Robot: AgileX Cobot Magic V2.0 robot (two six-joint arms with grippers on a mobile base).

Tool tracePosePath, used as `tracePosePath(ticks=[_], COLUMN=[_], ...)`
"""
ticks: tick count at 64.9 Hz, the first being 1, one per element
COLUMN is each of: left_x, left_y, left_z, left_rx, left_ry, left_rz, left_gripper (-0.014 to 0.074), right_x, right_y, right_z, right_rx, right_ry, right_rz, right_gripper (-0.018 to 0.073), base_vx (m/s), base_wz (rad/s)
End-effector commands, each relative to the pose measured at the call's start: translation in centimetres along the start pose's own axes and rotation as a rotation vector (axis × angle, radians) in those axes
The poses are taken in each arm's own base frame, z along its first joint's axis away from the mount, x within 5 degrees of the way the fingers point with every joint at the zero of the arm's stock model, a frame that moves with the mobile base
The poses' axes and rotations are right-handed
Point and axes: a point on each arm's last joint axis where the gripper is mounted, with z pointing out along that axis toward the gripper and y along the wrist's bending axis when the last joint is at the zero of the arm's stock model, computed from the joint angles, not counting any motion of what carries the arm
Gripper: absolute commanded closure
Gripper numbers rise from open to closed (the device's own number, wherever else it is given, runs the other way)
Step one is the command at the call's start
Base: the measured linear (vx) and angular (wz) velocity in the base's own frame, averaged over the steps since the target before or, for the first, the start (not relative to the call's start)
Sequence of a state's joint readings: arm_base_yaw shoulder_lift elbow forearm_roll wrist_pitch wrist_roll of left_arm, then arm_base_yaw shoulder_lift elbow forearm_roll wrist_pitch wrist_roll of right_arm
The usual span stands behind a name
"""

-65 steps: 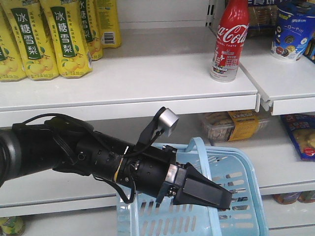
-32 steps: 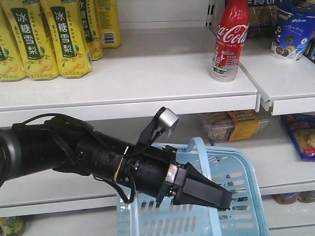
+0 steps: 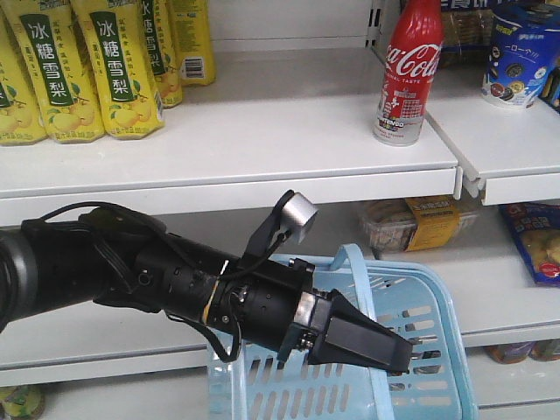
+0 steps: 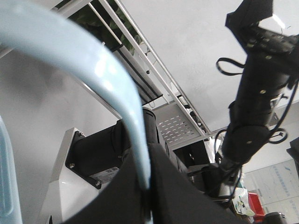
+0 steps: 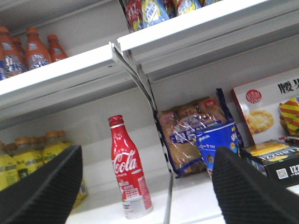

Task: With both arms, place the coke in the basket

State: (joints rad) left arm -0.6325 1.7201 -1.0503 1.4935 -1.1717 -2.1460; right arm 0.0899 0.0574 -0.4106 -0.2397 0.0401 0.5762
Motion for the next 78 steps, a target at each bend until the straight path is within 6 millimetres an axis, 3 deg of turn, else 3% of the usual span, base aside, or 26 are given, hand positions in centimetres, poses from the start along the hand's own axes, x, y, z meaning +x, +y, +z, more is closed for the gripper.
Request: tracePosePath(ticks=[1,8,17,28,41,59,78], left_x=[0.1,0.1,0.1,0.1,0.1,0.1,0.1], left_y=[-4.3,-4.3,-4.3,-4.3,-4.3,-4.3,-4.3], left_z=[-0.6,-0.6,-0.6,-0.6,-0.6,-0.6,-0.6], left_rx=[0.233,0.233,0.233,0.233,0.233,0.233,0.233], left_ry=[0.039,0.039,0.039,0.039,0.039,0.039,0.039], left_rz=[0.055,0.055,0.055,0.055,0.055,0.055,0.055], left_gripper=[0.0601,0.0601,0.0601,0.0601,0.0601,0.0601,0.0601], right_x=[-1.8,-3.5,-4.2,-2.8,-0.9,0.1,2.0], right_y=[0.6,1.6,3.6,6.1,7.4,6.5,6.5], right_z=[2.5,5.6,10.5,15.8,21.5,26.4,28.5], right_rx=[0.011,-0.03,-0.157,-0.267,-0.266,-0.179,-0.184], right_ry=[0.034,0.094,0.181,0.271,0.337,0.344,0.357], right_rz=[-0.073,-0.182,-0.28,-0.409,-0.447,-0.382,-0.365], right_gripper=[-0.0003,-0.0003,-0.0003,-0.0003,-0.0005,-0.0005,-0.0005], base_vx=[0.0,0.0,0.0,0.0,0.0,0.0,0.0], base_wz=[0.0,0.0,0.0,0.0,0.0,0.0,0.0])
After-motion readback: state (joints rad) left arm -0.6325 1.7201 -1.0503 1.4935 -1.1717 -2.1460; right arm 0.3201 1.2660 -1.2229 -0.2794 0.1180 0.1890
